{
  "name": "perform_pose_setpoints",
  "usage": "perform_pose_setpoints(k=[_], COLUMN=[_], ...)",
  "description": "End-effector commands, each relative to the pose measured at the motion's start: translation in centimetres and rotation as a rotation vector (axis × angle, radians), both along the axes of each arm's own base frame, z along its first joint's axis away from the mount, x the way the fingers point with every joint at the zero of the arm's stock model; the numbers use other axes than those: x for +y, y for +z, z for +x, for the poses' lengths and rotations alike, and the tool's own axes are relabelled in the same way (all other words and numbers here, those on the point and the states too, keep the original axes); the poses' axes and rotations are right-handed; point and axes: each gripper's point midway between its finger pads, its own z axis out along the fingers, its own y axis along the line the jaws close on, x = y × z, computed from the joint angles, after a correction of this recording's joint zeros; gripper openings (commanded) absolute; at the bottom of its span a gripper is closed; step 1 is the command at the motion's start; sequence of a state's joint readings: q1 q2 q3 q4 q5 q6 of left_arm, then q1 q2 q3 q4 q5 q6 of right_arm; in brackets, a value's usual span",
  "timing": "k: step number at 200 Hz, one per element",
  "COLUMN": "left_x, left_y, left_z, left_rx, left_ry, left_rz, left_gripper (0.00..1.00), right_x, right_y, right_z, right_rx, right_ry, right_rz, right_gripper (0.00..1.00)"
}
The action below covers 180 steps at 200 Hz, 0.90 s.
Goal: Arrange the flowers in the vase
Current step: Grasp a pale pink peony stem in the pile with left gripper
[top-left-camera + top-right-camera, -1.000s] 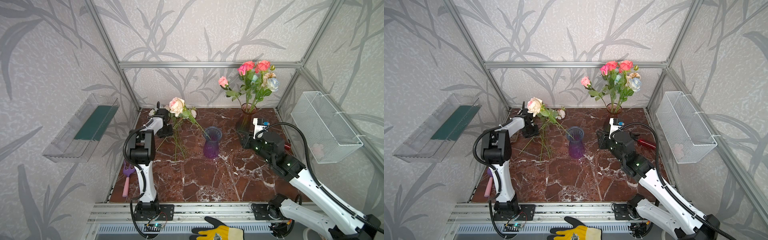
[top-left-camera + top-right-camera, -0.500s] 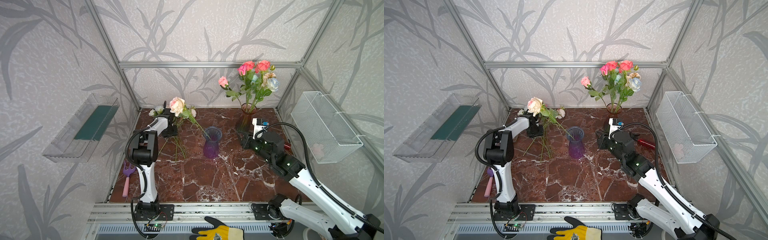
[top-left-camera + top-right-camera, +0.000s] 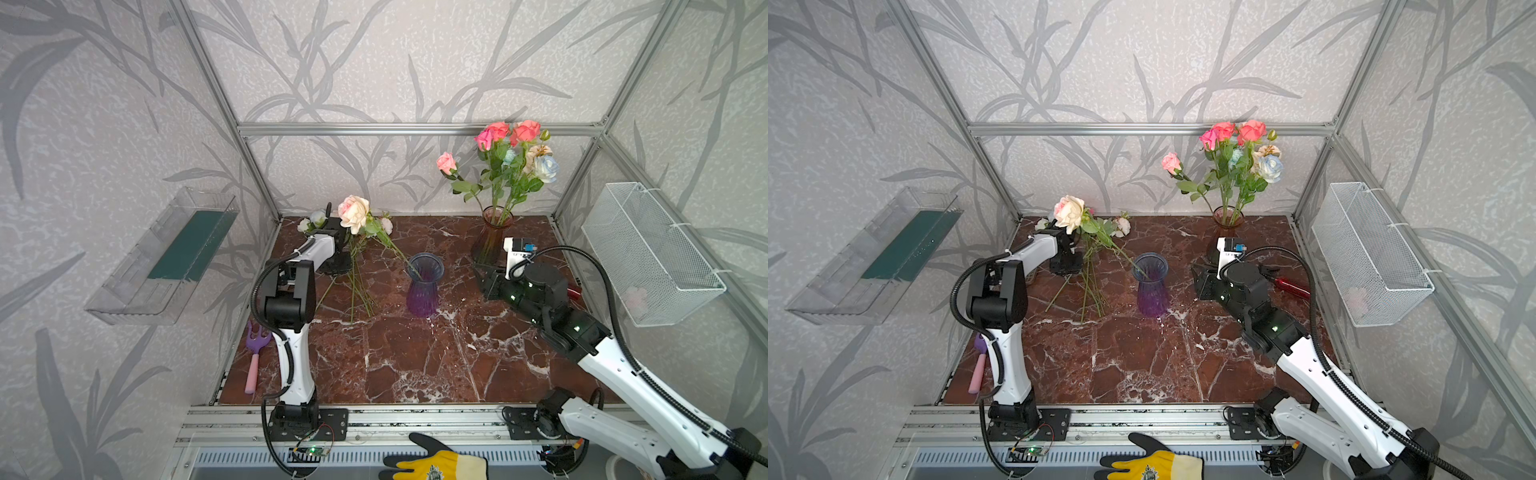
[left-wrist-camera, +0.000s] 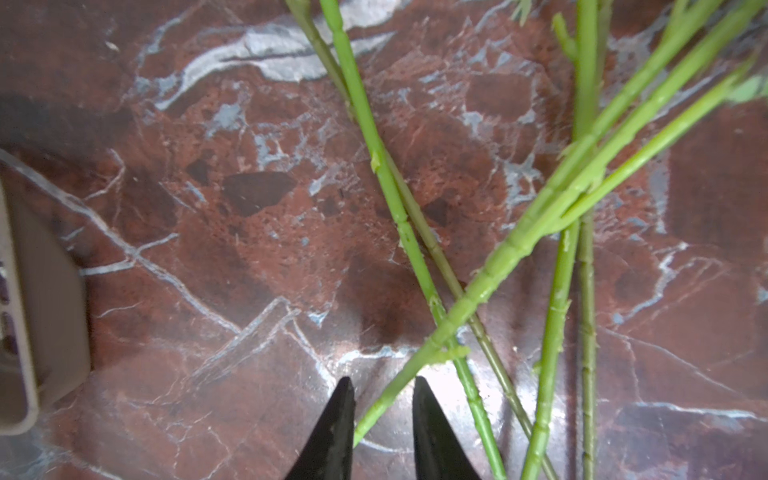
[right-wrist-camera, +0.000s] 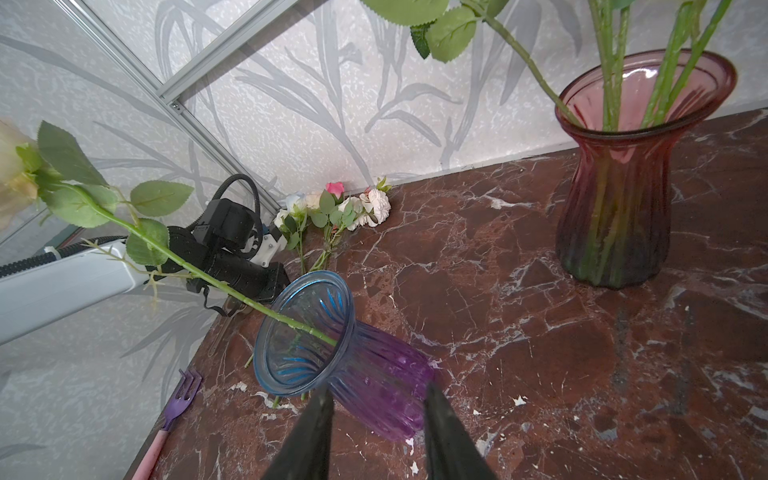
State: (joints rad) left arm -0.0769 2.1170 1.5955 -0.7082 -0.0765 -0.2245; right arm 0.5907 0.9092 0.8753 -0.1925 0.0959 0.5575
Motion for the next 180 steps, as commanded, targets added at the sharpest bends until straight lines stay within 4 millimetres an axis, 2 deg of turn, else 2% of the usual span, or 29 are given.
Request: perform_pose_setpoints(k=[1,28,62,102,138,180], left_x=[-0.3,-1.0,-0.7,-0.9,-1.1,-2.5], left_y=[-0.6,-0.6,-1.5,-1.7,-0.1,3.8], left_z=[-0.3,-0.2,-0.3,-0.3,-0.1,0.1], left_rx=[0.028,0.025,0.047,0.055,0.02,-0.059], left_ry=[-0.035,-0.056,-0.055,-0.054,-0.06,-0.112], left_rz=[-0.009,-0.039,-0.026,-0.036,-0.03,-0.015], left_gripper=[0.28,0.32,0.32,0.21,0.12,0.06], right_x=[-0.3,-0.3,-0.2,-0.5,-0.7,-1.1], right_y=[1.7,1.6,1.6,1.7,2.2,2.8], right_z=[-0.1,-0.1,-0.1,-0.2,-0.4,-0.7], right_rx=[-0.032,-0.03,-0.029,-0.034,-0.047,-0.062], right_ry=[-0.007,-0.007,-0.006,-0.012,-0.018,-0.03], right_rz=[0.021,0.02,0.025,0.026,0.035,0.049], right_gripper=[0.38,0.38,0.38,0.38,0.38,0.38])
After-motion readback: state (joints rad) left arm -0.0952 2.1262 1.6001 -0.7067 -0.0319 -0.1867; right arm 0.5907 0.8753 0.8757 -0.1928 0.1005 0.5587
